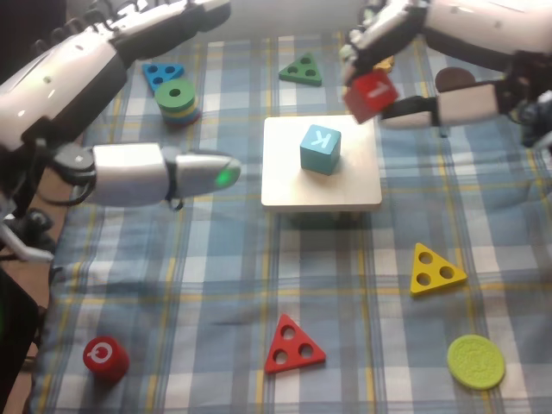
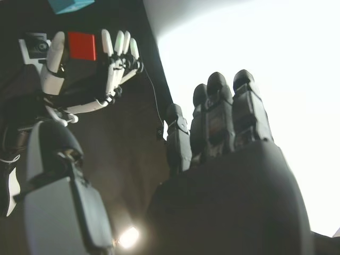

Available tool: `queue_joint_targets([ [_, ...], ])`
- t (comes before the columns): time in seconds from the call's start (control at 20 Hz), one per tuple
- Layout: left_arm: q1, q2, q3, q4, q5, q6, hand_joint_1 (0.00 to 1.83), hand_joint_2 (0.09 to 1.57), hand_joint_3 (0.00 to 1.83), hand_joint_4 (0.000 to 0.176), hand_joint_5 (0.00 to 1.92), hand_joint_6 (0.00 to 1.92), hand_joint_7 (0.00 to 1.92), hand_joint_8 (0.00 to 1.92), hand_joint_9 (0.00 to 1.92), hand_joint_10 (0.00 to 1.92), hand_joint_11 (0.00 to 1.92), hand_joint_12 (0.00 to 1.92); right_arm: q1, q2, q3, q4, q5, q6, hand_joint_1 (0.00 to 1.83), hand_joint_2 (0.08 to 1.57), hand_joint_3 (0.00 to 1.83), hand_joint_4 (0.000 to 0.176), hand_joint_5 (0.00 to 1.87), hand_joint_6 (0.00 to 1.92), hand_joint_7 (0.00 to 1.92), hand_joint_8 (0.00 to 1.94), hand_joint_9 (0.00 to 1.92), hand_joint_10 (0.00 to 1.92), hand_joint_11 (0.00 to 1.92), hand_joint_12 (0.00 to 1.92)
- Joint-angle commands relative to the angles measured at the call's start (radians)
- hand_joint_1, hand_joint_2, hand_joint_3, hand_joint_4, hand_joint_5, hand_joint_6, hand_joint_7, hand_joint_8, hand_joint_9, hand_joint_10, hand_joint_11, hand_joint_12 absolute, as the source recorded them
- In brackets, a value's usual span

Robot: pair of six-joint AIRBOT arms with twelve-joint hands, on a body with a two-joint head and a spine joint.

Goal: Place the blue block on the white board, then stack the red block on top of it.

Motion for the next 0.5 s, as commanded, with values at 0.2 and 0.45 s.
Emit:
queue_joint_targets([
  [0.2, 0.002, 0.006, -0.002, -0.008, -0.134, -0.008, 0.83, 0.89, 0.0, 0.133, 0.28, 0.0, 0.24, 0.0, 0.21, 0.01, 0.06, 0.05, 0.067, -0.071, 0.057, -0.053, 0.084, 0.096, 1.16, 1.06, 0.0, 0.0, 1.11, 0.76, 0.89, 0.0, 0.77, 0.0, 0.21, 1.01],
  [0.45, 0.008, 0.006, -0.003, -0.021, -0.137, -0.008, 0.85, 0.89, 0.0, 0.115, 0.29, 0.0, 0.24, 0.0, 0.21, 0.0, 0.0, 0.34, 0.074, -0.1, 0.073, -0.095, 0.076, 0.124, 1.17, 1.06, 0.0, 0.0, 1.11, 0.76, 0.89, 0.0, 0.76, 0.0, 0.23, 0.94],
])
